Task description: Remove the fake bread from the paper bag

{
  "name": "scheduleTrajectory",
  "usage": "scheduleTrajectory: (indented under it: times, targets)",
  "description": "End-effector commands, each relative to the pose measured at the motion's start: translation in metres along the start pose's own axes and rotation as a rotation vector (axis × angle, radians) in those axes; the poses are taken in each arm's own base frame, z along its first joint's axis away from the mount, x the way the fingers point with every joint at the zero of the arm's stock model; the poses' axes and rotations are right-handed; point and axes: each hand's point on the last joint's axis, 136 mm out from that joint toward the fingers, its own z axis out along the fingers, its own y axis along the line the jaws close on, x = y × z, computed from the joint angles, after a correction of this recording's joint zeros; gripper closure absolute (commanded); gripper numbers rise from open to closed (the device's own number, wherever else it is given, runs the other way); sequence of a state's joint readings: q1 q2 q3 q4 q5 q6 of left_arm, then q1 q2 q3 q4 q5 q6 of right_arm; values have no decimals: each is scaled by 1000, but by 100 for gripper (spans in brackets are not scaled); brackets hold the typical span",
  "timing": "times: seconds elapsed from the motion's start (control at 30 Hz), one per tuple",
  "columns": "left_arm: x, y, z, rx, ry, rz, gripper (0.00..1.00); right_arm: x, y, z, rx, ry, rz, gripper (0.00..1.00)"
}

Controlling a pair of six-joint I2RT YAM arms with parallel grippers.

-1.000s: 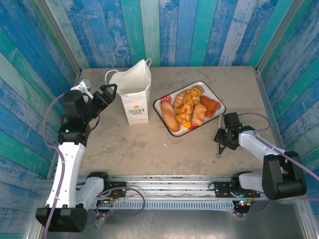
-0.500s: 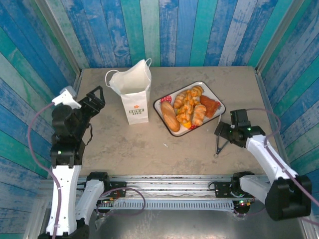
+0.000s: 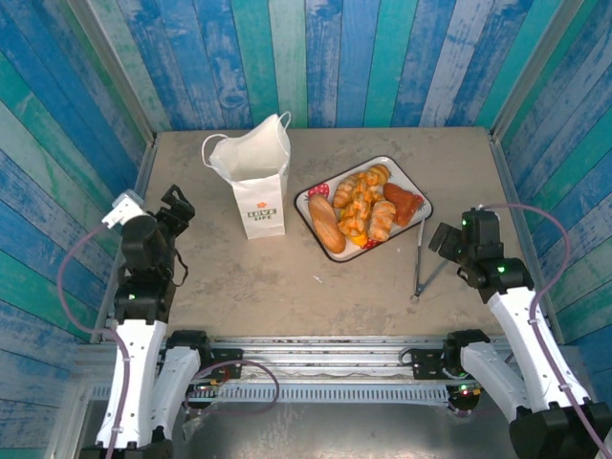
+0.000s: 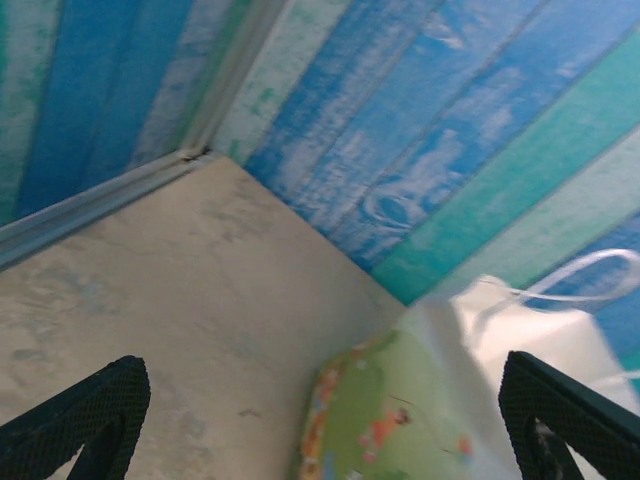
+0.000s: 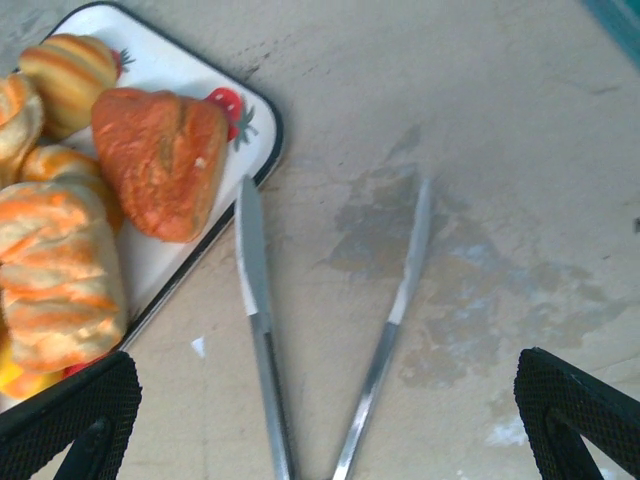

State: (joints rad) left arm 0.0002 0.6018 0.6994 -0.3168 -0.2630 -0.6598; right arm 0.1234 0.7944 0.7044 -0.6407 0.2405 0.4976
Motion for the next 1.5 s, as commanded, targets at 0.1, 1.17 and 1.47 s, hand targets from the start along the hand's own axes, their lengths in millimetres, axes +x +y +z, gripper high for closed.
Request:
scheduleTrajectory:
  times: [0.1, 1.17, 1.47]
  targets:
    - [12, 30, 21, -56, -138, -37, 6, -26, -9, 6, 58, -173, -82, 0]
    - [118, 40, 91, 135, -88, 479, 6, -36, 11, 63, -29, -534, -235, 0]
    - [128, 24, 97, 228, -74, 584, 6, -34, 33, 75, -118, -524, -308, 0]
